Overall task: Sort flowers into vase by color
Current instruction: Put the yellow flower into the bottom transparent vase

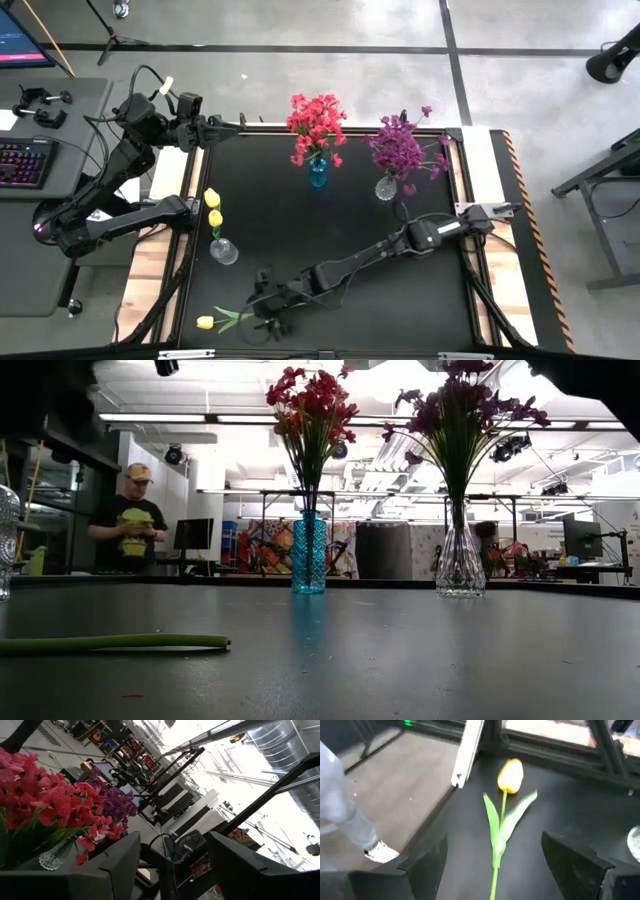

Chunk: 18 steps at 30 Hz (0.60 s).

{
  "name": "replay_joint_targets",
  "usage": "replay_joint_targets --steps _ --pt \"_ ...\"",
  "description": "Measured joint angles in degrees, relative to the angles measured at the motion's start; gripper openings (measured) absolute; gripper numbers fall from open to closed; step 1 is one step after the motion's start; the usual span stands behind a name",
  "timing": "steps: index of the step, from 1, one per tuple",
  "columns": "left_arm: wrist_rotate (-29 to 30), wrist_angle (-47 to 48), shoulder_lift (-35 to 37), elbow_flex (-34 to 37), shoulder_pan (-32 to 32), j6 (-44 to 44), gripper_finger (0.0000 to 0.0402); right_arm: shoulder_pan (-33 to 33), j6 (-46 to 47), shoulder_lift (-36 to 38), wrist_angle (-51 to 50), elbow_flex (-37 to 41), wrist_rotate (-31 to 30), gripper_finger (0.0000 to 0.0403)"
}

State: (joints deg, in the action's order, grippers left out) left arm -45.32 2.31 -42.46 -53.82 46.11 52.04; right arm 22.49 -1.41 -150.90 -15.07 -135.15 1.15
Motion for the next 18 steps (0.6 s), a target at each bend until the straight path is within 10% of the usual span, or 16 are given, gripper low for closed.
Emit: replay_joint_targets --steps 18 --pt "0.1 0.0 0.0 0.0 0.0 -0.7 0.0215 1.5 0.4 -5.2 2.1 3.6 -5.0 0.0303"
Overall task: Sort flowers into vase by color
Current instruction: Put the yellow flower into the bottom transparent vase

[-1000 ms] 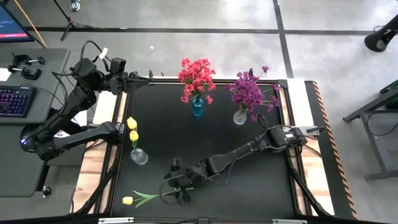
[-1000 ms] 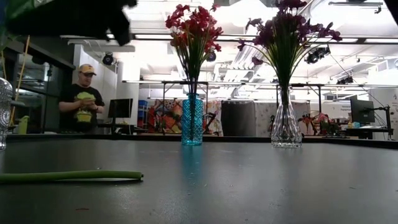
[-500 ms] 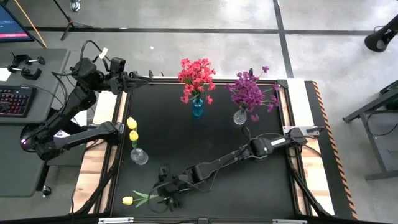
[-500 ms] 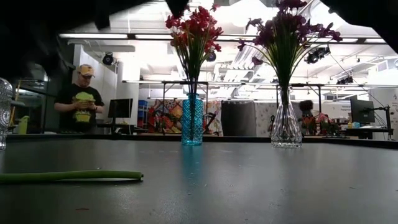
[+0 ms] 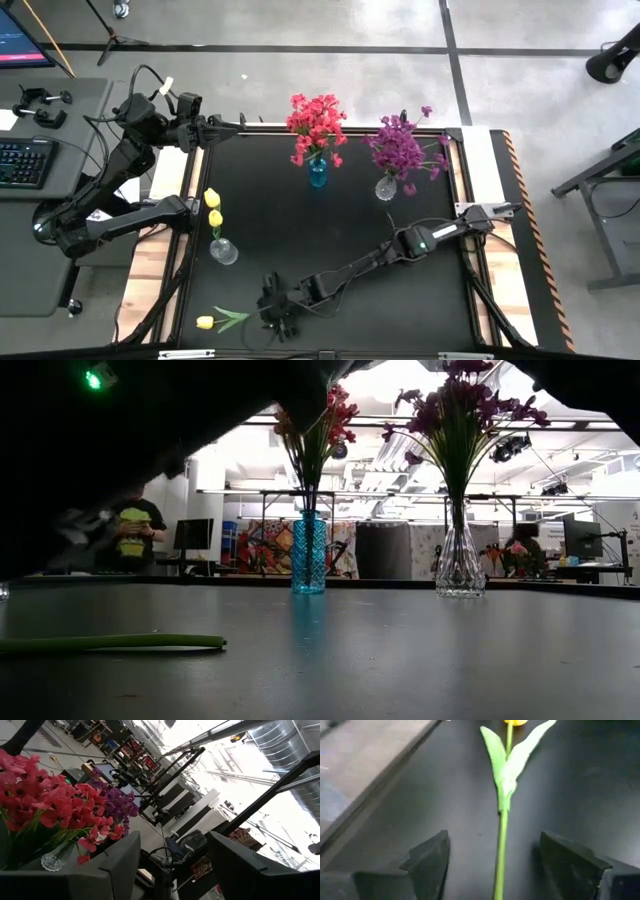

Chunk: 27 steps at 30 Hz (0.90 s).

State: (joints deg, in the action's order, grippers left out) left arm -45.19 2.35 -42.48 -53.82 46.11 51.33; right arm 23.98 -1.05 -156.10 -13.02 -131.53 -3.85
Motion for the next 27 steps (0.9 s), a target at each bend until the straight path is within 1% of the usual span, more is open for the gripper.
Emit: replay_joint_targets --steps 3,5,8,11,12,13,16,19,27 --pt "0.1 0.0 0.0 0.0 0.0 0.0 0.0215 0.6 -0.3 -0.2 -0.7 -0.1 -4.2 0.0275" --pt "0.3 0.0 0.0 0.0 0.0 0.0 0.0215 1.1 0.0 -0.2 -1.7 -0.1 -6.3 0.0240" --pt "0.6 0.0 0.0 0.0 0.0 0.0 0.0215 1.1 2.5 0.1 -4.5 -0.2 -7.0 0.0162" --pt "0.7 0.0 0.0 0.0 0.0 0.0 0.0215 1.0 6.2 0.2 -7.5 -0.9 -5.9 0.0059" --pt "0.7 0.0 0.0 0.0 0.0 0.0 0.0215 1.0 8.0 0.2 -9.5 -1.5 -5.4 0.0031" --pt "0.7 0.0 0.0 0.0 0.0 0.0 0.0215 0.7 9.7 0.2 -11.1 -2.2 -4.3 0.0016" --pt "0.7 0.0 0.0 0.0 0.0 0.0 0.0215 0.2 13.8 0.4 -14.2 -3.6 -1.3 0.0018" --pt "0.7 0.0 0.0 0.0 0.0 0.0 0.0215 -0.3 15.2 2.7 -18.5 -3.0 0.4 0.0004" --pt "0.7 0.0 0.1 0.0 0.0 0.5 0.0215 -2.1 12.1 11.5 -38.6 -3.4 0.9 0.0001"
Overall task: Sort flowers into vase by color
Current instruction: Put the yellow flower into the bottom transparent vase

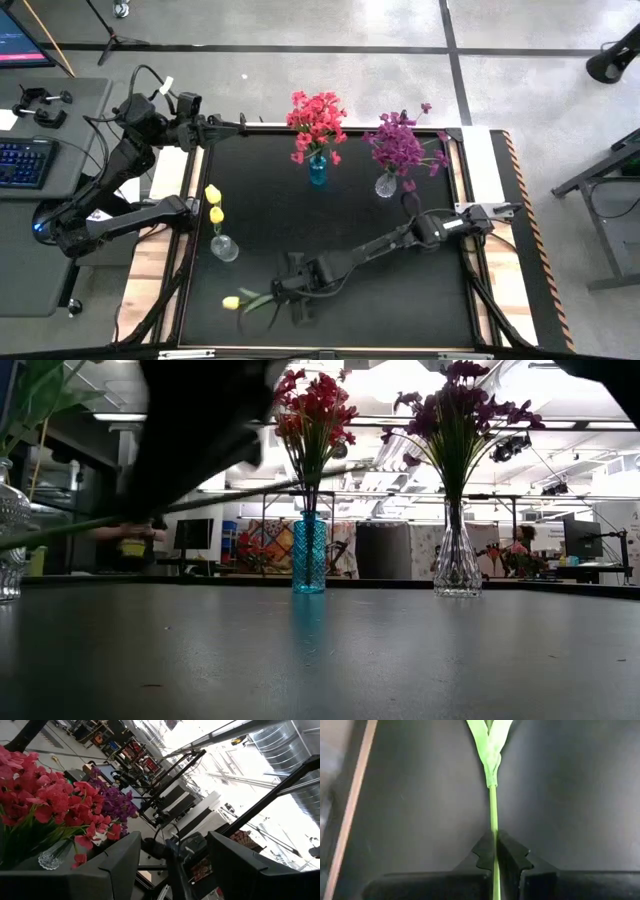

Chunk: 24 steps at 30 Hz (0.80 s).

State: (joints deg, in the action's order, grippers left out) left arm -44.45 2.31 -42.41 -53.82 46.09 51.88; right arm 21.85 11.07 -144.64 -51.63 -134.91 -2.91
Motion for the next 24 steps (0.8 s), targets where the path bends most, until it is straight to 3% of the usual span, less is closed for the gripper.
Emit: replay_joint_targets --steps 8,12,18,24 --pt "0.0 -0.2 0.6 0.0 0.0 0.1 0.0215 1.3 -2.1 6.1 -20.1 0.4 2.2 0.0000" --pt "0.0 -1.1 1.0 0.0 0.0 0.1 0.0215 2.7 -1.7 11.2 -28.0 5.9 2.5 0.0000" --pt "0.5 -3.0 1.7 0.0 0.0 1.3 0.0215 4.1 8.8 30.1 -21.6 29.6 2.4 0.0000" --pt "5.5 -4.1 2.5 -0.1 0.0 1.5 0.0215 6.3 31.1 52.2 -1.4 56.0 -6.3 0.0000"
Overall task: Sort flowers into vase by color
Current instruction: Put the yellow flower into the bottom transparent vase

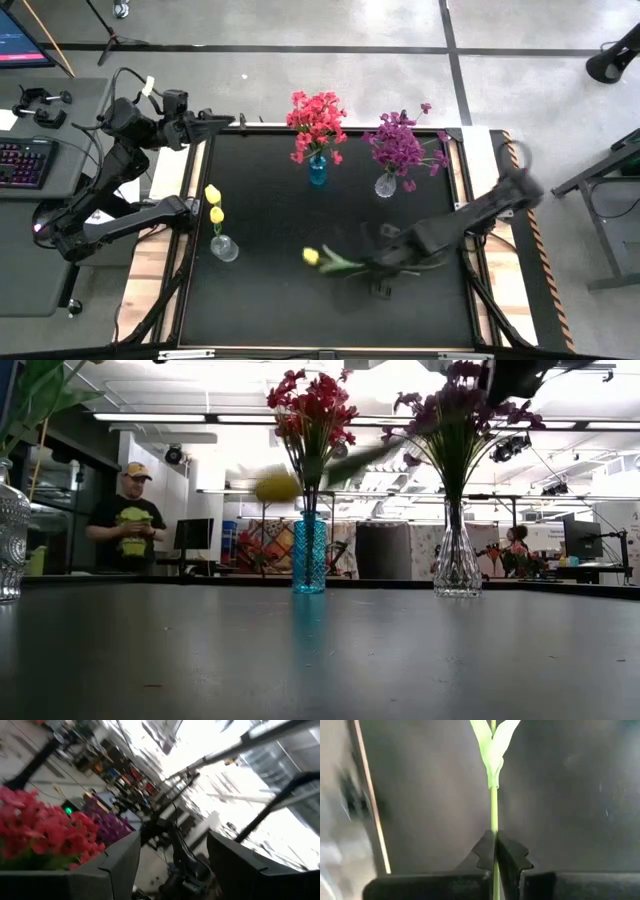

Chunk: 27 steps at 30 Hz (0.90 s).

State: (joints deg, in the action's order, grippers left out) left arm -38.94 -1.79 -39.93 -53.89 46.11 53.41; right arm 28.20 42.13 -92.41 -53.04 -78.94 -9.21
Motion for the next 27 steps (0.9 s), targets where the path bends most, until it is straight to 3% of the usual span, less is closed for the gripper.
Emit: replay_joint_targets --steps 5,9,13,17,21,27 --pt "5.5 -3.1 0.1 0.0 0.0 0.0 0.0215 1.5 6.1 11.0 25.9 13.8 -16.5 0.0000" --pt "8.8 -8.0 -0.8 0.0 -1.6 -1.2 0.0215 -0.7 -6.7 13.3 53.1 19.2 -26.7 0.0000" --pt "10.8 -12.4 -2.6 0.0 -5.5 -4.0 0.0215 -5.2 -26.1 13.0 76.7 19.4 -26.9 0.0000" --pt "12.6 -12.9 -5.2 0.0 -11.2 -8.7 0.0215 -10.5 -40.3 12.9 90.4 17.6 -24.7 0.0000" --pt "12.7 -14.3 -9.5 0.0 -17.6 -12.9 0.0215 -16.5 -42.9 12.9 93.5 15.0 -18.8 0.0000" --pt "13.0 -23.6 -18.8 0.0 -25.3 -16.6 0.0215 -22.7 -38.9 9.1 93.6 10.7 -11.9 0.0000"
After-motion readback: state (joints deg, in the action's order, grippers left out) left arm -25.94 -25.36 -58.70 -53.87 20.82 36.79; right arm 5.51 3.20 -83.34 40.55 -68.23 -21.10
